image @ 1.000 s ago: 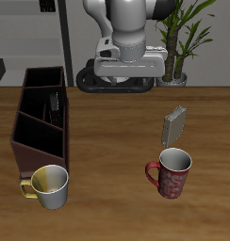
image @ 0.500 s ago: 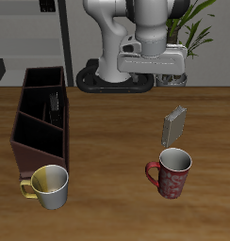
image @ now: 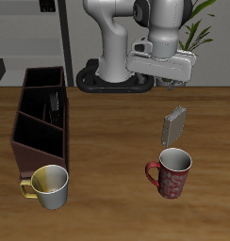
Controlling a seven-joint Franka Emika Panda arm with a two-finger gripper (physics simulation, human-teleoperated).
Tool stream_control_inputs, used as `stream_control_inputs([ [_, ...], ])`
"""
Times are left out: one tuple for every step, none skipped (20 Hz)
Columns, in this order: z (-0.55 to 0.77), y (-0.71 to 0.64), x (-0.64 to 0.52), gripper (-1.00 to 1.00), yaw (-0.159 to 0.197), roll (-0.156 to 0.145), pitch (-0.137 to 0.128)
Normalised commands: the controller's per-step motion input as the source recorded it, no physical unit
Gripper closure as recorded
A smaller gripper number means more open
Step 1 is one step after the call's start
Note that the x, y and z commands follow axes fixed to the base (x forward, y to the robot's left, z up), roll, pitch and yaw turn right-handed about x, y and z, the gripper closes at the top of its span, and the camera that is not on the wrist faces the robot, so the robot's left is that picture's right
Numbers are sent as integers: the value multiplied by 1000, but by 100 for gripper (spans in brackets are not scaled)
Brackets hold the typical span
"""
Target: Place the black book into the right desk caddy's front compartment and place the yellow book into the right desk caddy's right compartment and place the red mug into the right desk caddy's left compartment
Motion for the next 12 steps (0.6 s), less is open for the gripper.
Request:
stream_control_inputs([
  [-260,233,25,-100,-258,-91,83],
  [-102,75,59,-100,-96,-27,29],
  [-45,350,-104,-100,-21,5,-69],
  [-82,334,-178,-100,-13,6,-90],
  [-24,346,-202,-100,51,-39,-139],
  [18,163,-173,-100,1,-25,-116],
  [-160,326,-50,-100,-143,94,43],
  [-197,360,-199,-100,-93,60,42],
  [0,0,0,-100,0,0,0],
  [-105,291,-356,-100,-152,-44,-164],
  [20,-138,146,-100,0,0,0],
  [-231,266,-14,-100,-45,47,10],
])
